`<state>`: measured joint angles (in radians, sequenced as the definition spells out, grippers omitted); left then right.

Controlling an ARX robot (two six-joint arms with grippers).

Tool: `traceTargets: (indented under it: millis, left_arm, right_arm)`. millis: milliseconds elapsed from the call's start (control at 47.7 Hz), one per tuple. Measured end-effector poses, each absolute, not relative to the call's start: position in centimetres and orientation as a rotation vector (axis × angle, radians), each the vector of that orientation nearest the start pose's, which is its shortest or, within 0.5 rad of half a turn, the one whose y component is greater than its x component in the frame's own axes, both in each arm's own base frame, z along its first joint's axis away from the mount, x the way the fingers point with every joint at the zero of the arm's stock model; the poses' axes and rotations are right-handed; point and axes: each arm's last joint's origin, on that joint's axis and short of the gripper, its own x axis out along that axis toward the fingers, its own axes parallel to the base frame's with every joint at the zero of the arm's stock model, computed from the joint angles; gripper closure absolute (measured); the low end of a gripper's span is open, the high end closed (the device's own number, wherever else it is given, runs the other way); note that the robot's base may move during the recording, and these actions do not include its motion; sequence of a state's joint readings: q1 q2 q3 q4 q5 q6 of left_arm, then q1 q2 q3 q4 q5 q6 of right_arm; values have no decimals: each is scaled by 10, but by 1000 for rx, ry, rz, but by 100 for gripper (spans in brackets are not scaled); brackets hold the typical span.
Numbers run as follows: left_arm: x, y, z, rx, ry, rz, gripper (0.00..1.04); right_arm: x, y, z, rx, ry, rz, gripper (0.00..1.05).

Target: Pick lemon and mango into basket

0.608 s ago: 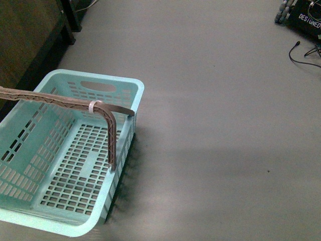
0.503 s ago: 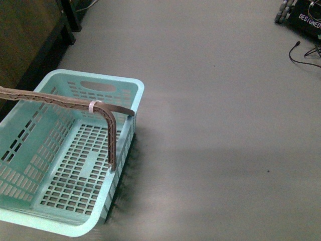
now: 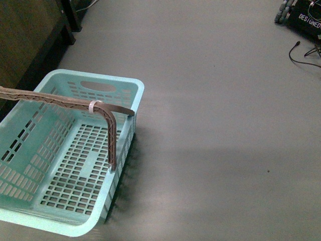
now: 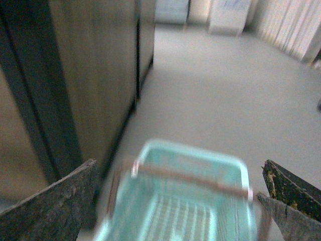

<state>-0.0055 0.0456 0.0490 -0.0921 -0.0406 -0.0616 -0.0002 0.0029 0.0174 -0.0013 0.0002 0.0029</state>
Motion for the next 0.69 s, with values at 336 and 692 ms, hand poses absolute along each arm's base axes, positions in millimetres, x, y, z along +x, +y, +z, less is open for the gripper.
traceTargets:
  millis: [336,692]
  left_arm:
    - [150,10,156,-726,580,233,7]
    - [229,-3,124,-975,597,287,7]
  right_arm:
    - [97,0,169,3,-13,0,9]
    - [97,0,169,3,-13,0,9]
